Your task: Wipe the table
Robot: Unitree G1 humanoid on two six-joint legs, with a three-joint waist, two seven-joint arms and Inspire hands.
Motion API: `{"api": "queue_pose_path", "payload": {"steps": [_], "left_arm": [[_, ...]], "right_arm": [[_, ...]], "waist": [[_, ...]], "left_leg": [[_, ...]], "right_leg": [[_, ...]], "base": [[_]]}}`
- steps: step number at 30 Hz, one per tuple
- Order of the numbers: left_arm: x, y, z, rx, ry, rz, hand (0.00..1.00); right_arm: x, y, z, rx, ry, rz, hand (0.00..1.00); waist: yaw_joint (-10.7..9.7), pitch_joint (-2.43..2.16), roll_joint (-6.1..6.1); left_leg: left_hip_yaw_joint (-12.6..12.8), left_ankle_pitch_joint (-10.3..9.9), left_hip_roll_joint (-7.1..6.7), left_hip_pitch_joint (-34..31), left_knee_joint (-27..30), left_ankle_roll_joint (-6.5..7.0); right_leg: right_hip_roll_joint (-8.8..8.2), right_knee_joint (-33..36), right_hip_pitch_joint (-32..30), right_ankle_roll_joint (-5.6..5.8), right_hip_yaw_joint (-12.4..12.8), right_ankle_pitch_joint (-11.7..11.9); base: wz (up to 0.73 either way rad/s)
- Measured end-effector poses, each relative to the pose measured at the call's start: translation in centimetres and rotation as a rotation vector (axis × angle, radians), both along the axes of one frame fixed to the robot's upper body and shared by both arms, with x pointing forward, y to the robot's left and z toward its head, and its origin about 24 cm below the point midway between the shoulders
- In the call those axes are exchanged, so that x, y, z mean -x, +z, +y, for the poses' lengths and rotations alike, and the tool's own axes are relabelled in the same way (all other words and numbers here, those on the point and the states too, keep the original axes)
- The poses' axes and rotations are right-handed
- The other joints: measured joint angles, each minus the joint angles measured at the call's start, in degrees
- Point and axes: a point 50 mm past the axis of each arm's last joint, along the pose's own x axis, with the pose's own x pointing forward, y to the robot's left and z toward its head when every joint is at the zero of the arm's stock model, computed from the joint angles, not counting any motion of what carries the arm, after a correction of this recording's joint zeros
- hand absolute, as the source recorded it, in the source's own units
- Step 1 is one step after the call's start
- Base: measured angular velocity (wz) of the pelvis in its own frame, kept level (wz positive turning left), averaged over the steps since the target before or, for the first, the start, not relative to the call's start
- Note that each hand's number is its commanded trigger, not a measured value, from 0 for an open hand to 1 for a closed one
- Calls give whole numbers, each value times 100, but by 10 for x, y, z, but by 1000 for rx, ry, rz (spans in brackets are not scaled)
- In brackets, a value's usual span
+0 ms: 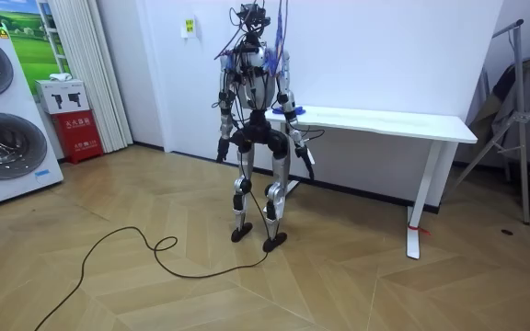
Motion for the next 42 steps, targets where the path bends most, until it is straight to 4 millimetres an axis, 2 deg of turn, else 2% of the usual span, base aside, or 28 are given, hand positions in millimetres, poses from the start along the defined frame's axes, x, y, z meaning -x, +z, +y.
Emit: {"api": "queue_pose_path", "payload": {"steps": [8, 17, 20, 23, 25, 27, 31, 33, 35, 37, 39, 40, 42], "left_arm": [[1, 0, 0, -1, -1, -1, 0], [5, 1, 2, -7, 5, 8, 0], [6, 2, 7, -19, 52, 4, 0], [17, 3, 13, -33, 106, 25, 0], [25, 5, 18, -40, 150, 36, 0], [33, 9, 29, -66, 222, 38, 0], [35, 15, 46, -125, 264, 25, 0], [36, 18, 56, -155, 266, 25, 0], [31, 21, 64, -179, 255, 10, 0], [26, 23, 69, -195, 245, -4, 0], [21, 25, 72, -205, 237, -32, 0], [18, 25, 72, -206, 235, -42, 0], [9, 25, 71, -200, 216, -71, 0]], "right_arm": [[0, 0, 0, -1, -5, -3, 0], [2, 0, 0, -37, -207, -47, 0], [15, 0, -4, -27, -366, -55, 0], [33, 0, -10, -19, -575, -38, 0], [46, 2, -15, -7, -733, -42, 0], [59, 5, -24, 18, -940, -72, 0], [69, 15, -49, 118, -1193, -161, 0], [63, 26, -77, 210, -1307, -256, 0], [58, 36, -99, 286, -1319, -321, 0], [43, 48, -119, 353, -1290, -401, 0], [14, 63, -139, 408, -1271, -547, 0], [7, 66, -142, 419, -1257, -581, 0], [-26, 83, -153, 451, -1169, -722, 0]], "waist": [[3, -1, 0], [-1, 10, -1], [-29, 11, -11], [-46, 11, -46], [-153, 4, -107], [-310, 16, -222], [-490, 7, -383], [-540, -3, -424], [-560, -13, -459], [-597, -22, -478], [-632, -27, -503], [-623, -26, -505], [-531, -35, -486]], "left_leg": [[-2, -1, 1, 4, 11, 1], [12, -2, 1, 67, -10, 2], [-6, -21, 1, 103, -17, 3], [8, -22, 4, 161, -34, 2], [3, -30, -5, 200, -33, 7], [-13, -35, -8, 187, -3, 6], [-15, -41, -18, 150, 2, 13], [45, -43, -20, 141, -3, 18], [80, -44, -19, 137, -7, 19], [105, -43, -17, 85, -10, 19], [147, -43, 2, 76, 19, 19], [157, -43, 9, 74, 12, 19], [260, -44, 27, 72, 5, 17]], "right_leg": [[1, 0, 0, 0, 0, 0], [4, 4, 50, 0, 53, 0], [5, 0, 96, 13, 47, -8], [7, -4, 136, 17, 47, -11], [-5, -7, 196, 27, 37, -51], [-11, -8, 188, 20, -1, -66], [-27, -8, 166, 19, -28, -75], [-17, 10, 103, 19, 81, -72], [-13, 23, 83, 20, 108, -72], [-8, 45, 9, 19, 136, -66], [0, 109, -54, 18, 150, -64], [4, 114, -60, 17, 153, -63], [23, 130, -110, 11, 239, -59]], "base": [[0], [0], [1], [-1], [7], [2], [-1], [-19], [-12], [-8], [-8], [-9], [-17]]}}
